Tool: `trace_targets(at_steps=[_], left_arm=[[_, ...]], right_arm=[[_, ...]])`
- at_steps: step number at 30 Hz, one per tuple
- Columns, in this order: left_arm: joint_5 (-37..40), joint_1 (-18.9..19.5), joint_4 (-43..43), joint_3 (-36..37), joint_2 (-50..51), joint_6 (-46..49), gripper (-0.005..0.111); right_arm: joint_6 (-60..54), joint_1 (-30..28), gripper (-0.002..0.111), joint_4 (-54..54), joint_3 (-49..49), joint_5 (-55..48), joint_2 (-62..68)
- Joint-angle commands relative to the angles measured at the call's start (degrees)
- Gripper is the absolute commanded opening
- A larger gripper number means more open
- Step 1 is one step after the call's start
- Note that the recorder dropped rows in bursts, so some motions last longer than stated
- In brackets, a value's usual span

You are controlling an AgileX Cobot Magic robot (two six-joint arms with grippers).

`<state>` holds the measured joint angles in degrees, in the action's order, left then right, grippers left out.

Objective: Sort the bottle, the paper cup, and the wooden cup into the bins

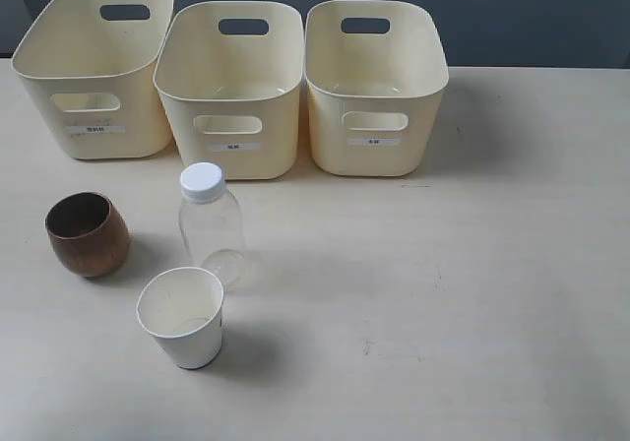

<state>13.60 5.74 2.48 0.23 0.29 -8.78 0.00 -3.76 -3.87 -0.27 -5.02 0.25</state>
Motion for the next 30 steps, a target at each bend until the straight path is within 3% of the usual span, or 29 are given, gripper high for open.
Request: trace_targets(at_steps=[1,21,30], left_arm=[[-0.32,-0.2,0.0,-0.23,-0.29,-0.08,0.0],[-0.32,-0.2,0.0,-0.23,-0.29,-0.08,0.0],[-0.32,-0.2,0.0,-0.23,-0.29,-0.08,0.0]], right_arm=[[0.0,-0.23,-0.001,-0.02,0.27,0.49,-0.25],[0.0,-0.23,-0.001,-0.02,0.27,0.49,-0.25],[0.0,-0.23,-0.001,-0.02,0.27,11.47,-0.25]])
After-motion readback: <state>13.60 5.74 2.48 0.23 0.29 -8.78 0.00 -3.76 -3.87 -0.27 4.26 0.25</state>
